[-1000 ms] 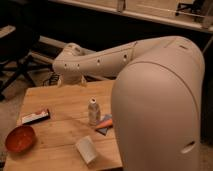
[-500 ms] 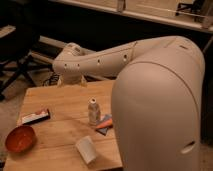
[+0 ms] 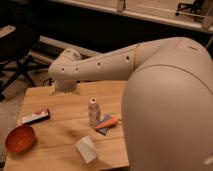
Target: Knock the bottle over
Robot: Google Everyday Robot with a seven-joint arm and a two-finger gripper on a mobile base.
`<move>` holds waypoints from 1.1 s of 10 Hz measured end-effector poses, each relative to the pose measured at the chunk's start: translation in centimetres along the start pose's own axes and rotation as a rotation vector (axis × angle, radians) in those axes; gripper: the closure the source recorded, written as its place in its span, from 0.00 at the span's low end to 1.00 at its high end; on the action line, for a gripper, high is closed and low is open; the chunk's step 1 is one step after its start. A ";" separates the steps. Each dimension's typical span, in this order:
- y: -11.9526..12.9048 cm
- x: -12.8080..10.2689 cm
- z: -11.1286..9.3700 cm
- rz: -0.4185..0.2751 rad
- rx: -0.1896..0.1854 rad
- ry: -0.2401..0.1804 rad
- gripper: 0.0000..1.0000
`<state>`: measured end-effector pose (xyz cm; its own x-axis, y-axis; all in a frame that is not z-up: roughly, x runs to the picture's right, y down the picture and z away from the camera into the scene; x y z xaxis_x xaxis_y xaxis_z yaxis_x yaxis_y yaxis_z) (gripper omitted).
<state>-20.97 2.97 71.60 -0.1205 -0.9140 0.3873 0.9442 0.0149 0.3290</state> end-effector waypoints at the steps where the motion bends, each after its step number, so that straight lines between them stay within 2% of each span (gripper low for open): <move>1: 0.0 -1.9 0.0 0.001 0.018 -0.039 0.29; 2: -0.1 -3.9 0.1 -0.001 0.027 -0.079 0.38; 3: 0.7 -6.4 0.2 0.002 0.008 -0.134 0.48; 4: 2.9 -8.6 -0.1 0.017 -0.043 -0.191 0.60; 5: 4.5 -10.0 -0.4 0.023 -0.088 -0.228 0.68; 6: 6.0 -11.4 -1.0 0.019 -0.157 -0.272 0.80; 8: 9.7 -12.1 -2.6 0.033 -0.334 -0.309 0.98; 10: 11.6 -11.5 -3.6 0.049 -0.456 -0.317 1.00; 11: 12.0 -11.0 -3.6 0.047 -0.497 -0.312 1.00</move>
<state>-7.22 11.72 68.25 -0.0888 -0.7530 0.6520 0.9721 -0.2083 -0.1082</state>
